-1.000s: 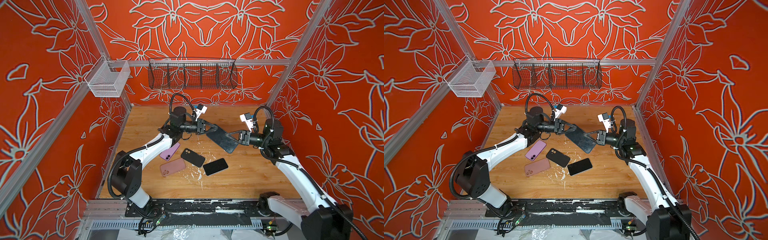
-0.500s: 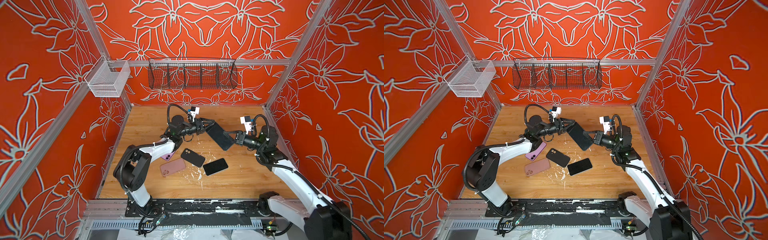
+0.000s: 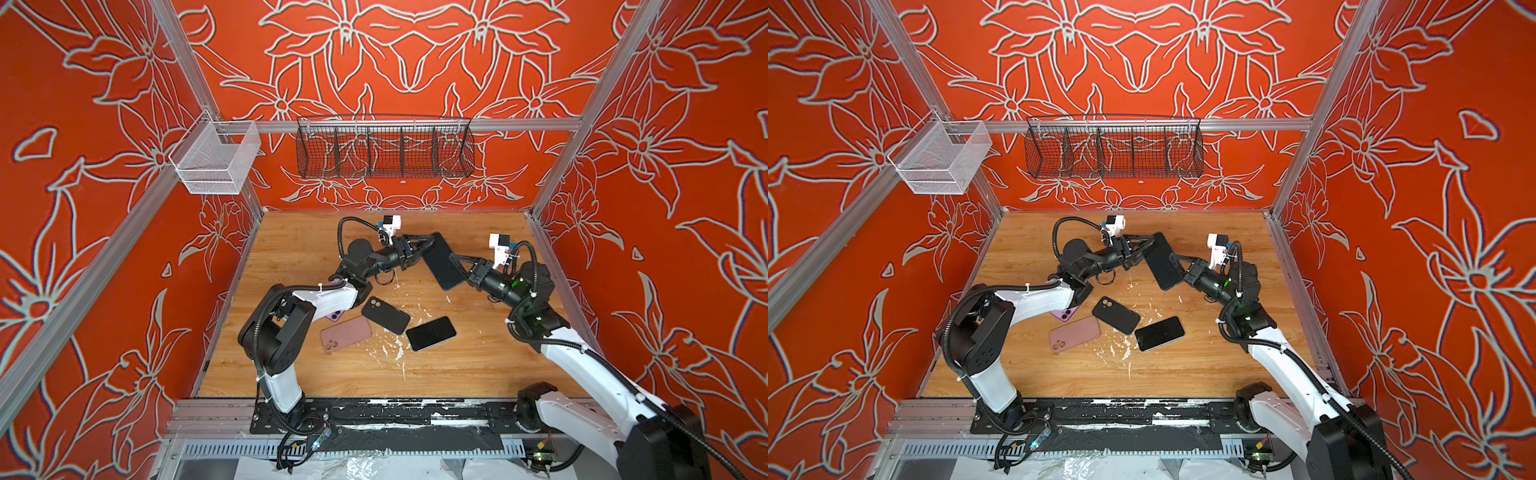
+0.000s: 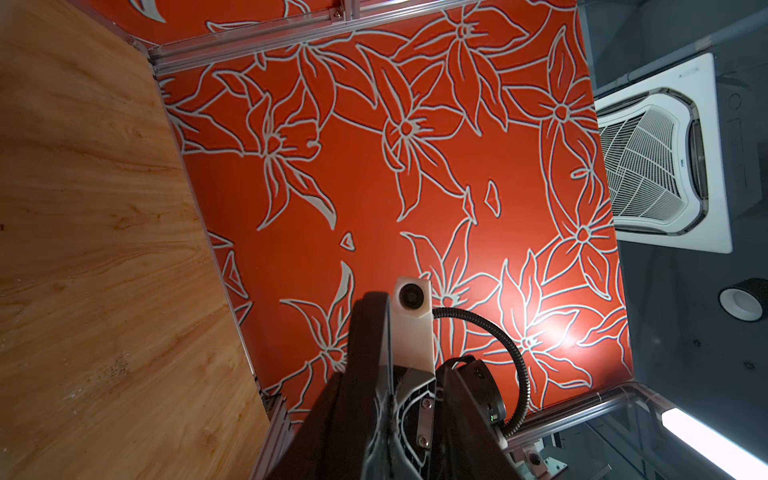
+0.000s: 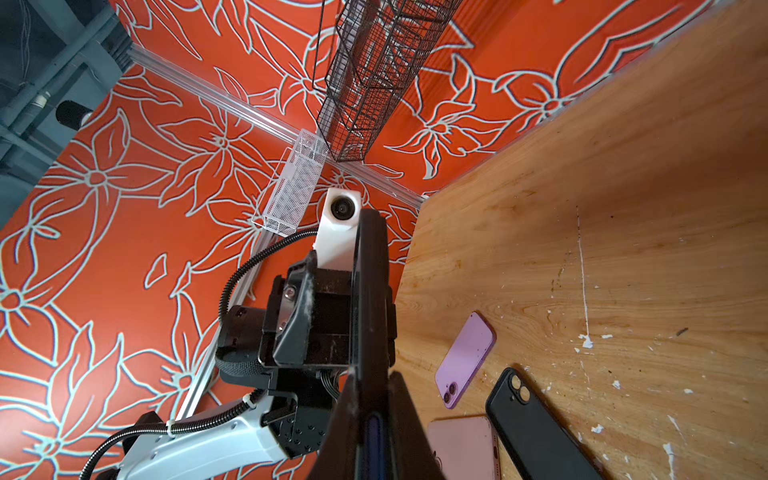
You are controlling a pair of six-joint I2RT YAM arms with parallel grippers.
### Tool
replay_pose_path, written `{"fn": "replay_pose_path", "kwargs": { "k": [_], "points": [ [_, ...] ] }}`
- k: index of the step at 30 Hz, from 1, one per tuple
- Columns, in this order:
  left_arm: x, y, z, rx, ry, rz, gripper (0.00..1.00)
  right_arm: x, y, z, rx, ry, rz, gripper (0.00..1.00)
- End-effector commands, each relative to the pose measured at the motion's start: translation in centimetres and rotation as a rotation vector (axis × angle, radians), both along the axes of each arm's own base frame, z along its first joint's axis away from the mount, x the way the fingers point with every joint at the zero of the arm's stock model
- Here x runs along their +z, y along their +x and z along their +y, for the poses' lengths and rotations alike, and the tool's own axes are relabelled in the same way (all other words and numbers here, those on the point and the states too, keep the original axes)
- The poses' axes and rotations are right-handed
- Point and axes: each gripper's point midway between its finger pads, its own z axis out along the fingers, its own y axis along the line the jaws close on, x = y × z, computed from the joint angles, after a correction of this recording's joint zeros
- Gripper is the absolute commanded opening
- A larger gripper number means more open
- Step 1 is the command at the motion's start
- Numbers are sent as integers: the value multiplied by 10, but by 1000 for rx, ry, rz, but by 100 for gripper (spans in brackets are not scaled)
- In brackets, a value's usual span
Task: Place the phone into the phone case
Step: 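Tilt the cased phone upward with both grippers holding opposite edges, then hold the cased phone upright between the left and right grippers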
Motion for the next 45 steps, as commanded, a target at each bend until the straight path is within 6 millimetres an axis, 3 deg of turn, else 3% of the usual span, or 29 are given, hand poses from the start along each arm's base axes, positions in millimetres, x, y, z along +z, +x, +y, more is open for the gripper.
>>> {"fn": "replay_pose_path", "kwargs": {
  "k": [1, 12, 16, 17, 20, 24, 28, 31, 45],
  "points": [
    [45, -33, -5, -73, -81, -145, 31, -15, 24, -26, -195, 16, 54, 0],
    [48, -41, -11, -93, -83, -162, 10, -21, 27, -17, -167, -4, 62, 0],
    [48, -43, -10, -95, -65, -174, 2, -14, 26, -5, -93, -21, 22, 0],
    [48, -45, -10, -103, -61, -177, 1, -11, 25, -1, -65, -33, 10, 5],
    [47, -51, -11, -157, -36, -196, 0, 0, 15, 11, 39, -89, -35, 20],
    [41, -62, -9, -244, 19, -223, 0, 19, 2, 12, 120, -145, -88, 37],
    [26, -74, -9, -310, 117, -241, 0, 35, -4, 8, 164, -158, -122, 46],
    [16, -80, -7, -318, 187, -260, 0, 42, -5, 9, 189, -152, -136, 48],
    [24, -83, -1, -271, 238, -286, 0, 33, 2, 13, 201, -118, -120, 50]
  ]
}}
